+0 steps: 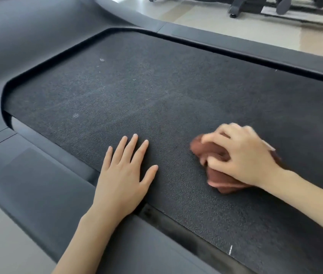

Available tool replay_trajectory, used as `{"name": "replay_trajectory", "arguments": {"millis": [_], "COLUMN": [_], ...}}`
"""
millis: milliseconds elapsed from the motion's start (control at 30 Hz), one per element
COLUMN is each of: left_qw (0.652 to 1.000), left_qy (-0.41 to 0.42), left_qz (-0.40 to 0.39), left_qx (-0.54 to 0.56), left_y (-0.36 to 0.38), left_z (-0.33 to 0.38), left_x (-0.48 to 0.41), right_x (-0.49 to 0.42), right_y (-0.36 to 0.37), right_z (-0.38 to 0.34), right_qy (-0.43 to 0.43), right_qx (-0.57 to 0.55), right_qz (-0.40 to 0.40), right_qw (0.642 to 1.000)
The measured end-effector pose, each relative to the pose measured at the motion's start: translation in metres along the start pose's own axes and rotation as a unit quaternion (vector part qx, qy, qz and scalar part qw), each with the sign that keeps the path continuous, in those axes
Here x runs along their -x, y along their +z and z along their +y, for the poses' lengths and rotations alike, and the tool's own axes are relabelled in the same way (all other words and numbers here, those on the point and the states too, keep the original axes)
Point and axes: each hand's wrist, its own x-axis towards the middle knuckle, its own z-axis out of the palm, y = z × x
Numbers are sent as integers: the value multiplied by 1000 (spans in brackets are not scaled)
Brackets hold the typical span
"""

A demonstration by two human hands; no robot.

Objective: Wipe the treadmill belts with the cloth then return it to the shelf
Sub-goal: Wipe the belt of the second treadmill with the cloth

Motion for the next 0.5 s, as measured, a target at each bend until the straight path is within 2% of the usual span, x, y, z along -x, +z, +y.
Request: {"name": "replay_trajectory", "arguments": {"millis": [100,233,400,500], "left_qw": [1000,1000,1000,1000], "left_qy": [2,2,0,0], "left_qz": [-3,-9,-13,-12], "left_qx": [2,7,10,6], "left_y": [-2,-4,-4,-5], "left_z": [1,3,6,8], "left_x": [0,1,0,0], "right_x": [37,18,-72,-122], "right_y": [-29,-29,9,38], "right_z": [56,96,100,69], "right_qy": [50,97,179,167], "right_qx": [19,23,83,72], "right_qz": [-13,12,71,66], "right_qw": [999,995,978,981]}}
